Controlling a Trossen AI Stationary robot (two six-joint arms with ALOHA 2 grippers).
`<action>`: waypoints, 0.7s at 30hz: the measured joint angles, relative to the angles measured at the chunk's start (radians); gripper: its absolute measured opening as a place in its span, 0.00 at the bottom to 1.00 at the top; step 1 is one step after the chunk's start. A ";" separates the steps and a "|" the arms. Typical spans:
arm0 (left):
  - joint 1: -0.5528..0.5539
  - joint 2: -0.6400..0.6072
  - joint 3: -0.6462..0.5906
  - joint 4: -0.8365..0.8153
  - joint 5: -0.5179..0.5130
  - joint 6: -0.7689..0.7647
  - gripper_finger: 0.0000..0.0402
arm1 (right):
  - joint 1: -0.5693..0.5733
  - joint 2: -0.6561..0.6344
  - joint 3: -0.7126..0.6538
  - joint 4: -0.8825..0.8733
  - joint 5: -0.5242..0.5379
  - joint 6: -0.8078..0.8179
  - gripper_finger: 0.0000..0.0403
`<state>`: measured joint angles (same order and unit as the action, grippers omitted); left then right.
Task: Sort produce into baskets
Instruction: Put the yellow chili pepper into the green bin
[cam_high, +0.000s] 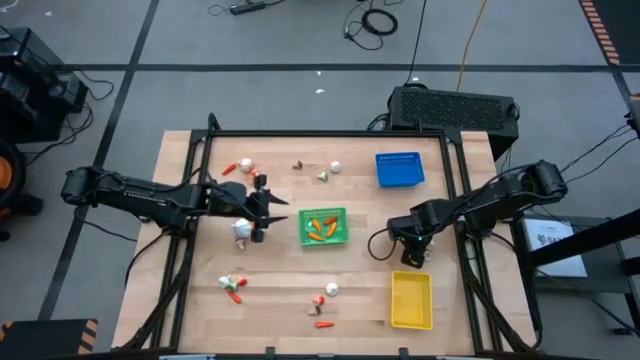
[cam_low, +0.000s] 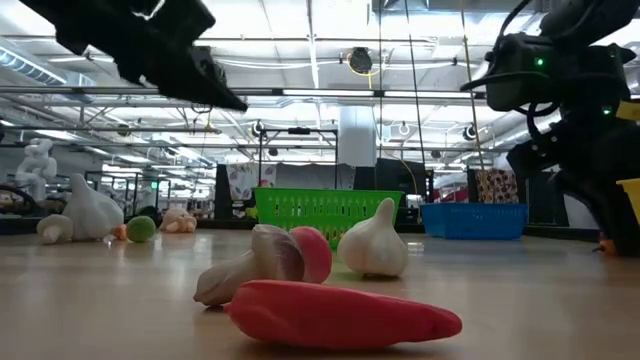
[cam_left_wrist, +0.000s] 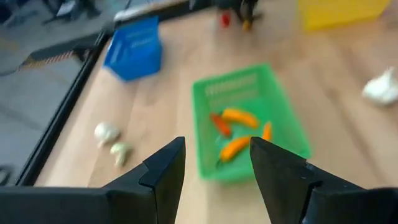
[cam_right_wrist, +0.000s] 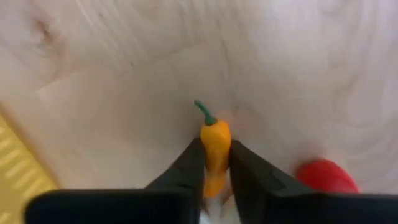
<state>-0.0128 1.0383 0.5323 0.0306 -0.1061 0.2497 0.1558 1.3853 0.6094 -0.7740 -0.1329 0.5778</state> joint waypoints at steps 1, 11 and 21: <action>0.000 -0.002 0.000 -0.019 -0.026 -0.001 0.47 | 0.000 0.001 0.007 -0.002 -0.002 0.005 0.08; 0.000 -0.075 0.000 -0.126 -0.183 0.002 0.47 | 0.000 0.001 0.189 0.056 0.077 -0.002 0.04; 0.000 -0.228 0.000 -0.152 -0.205 -0.005 0.47 | -0.020 0.020 0.276 0.706 0.240 -0.214 0.05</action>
<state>-0.0128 0.8103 0.5320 -0.1215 -0.3113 0.2447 0.1356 1.4057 0.8858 -0.0676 0.1071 0.3640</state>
